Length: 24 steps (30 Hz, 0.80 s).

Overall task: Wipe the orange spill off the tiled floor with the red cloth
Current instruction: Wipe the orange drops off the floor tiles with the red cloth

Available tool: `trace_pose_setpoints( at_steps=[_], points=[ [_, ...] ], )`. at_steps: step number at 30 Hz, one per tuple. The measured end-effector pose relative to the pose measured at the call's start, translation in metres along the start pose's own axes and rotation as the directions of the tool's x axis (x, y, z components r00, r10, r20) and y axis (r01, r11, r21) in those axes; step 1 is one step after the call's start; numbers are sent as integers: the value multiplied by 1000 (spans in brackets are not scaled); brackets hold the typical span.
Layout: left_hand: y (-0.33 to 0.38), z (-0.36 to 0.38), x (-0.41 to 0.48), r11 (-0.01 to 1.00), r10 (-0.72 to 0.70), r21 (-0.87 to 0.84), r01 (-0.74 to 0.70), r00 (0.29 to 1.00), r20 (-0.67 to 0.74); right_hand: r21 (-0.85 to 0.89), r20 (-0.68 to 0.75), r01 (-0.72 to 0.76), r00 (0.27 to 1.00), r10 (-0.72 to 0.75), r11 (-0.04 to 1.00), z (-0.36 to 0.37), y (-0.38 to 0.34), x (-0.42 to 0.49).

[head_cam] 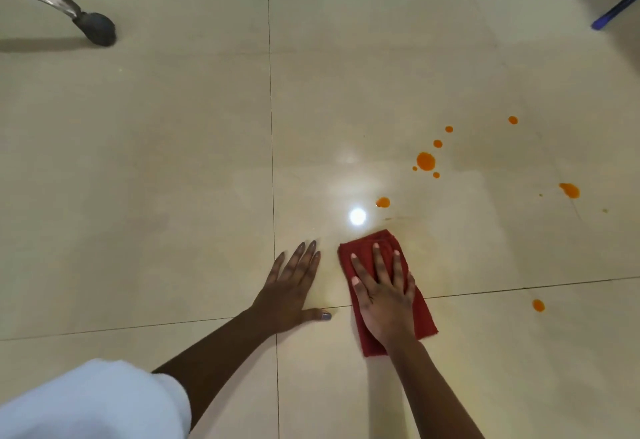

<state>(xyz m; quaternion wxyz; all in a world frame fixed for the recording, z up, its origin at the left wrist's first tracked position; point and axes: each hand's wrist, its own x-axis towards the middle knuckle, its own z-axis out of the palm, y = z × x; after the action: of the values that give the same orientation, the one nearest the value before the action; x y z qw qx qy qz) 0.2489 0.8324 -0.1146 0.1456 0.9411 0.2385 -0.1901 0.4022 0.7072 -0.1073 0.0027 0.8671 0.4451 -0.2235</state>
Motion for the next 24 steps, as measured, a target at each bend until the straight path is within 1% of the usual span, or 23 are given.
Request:
trace_pose_setpoints(
  at_steps=[2,5,7,9,12,13,14,15,17,19,20,21,22,23,24],
  points=[
    [-4,4,0,999,24,-24,-24,1000,-8,-2,22,45,999,-45,999,3,-4,-7],
    [-12,3,0,995,30,-94,-33,999,-33,-49,-13,137,990,-138,989,9,-18,-14],
    [-25,3,-1,984,-81,-163,68,994,-76,-106,-83,226,968,-235,968,11,-35,-14],
    [-38,3,-5,964,-189,-206,166,977,-99,-101,-121,320,936,-331,942,13,-57,-3],
    [-48,4,-7,933,-262,-283,221,958,-115,-111,-135,400,901,-412,910,15,-82,36],
    [-51,2,-5,925,-289,-289,245,950,-120,-107,-138,407,898,-418,907,12,-84,54],
    [-54,0,-3,924,-308,-272,268,944,-119,-100,-124,381,912,-391,919,5,-81,72],
    [-60,-1,-3,927,-321,-242,287,940,-115,-101,-126,322,934,-333,941,-2,-75,90],
    [-66,-3,-3,938,-311,-186,291,946,-89,-59,-180,105,977,-114,993,-13,-47,109],
    [-68,-6,-4,941,-296,-187,282,954,-52,61,-238,-95,965,107,994,-12,-29,98],
    [-66,-6,-4,939,-293,-204,279,955,-46,98,-265,-145,950,167,984,-6,-31,83],
    [-64,-6,-3,934,-296,-222,279,954,-47,114,-281,-133,946,160,985,2,-40,66],
    [-62,-5,-2,932,-298,-233,279,953,-50,93,-276,-65,957,88,994,10,-54,53],
    [-62,-3,-1,929,-305,-237,283,950,-60,46,-257,44,966,-31,998,17,-68,49],
    [-62,-2,-1,928,-313,-235,289,947,-73,-9,-235,168,958,-165,986,18,-80,56]
  ],
)
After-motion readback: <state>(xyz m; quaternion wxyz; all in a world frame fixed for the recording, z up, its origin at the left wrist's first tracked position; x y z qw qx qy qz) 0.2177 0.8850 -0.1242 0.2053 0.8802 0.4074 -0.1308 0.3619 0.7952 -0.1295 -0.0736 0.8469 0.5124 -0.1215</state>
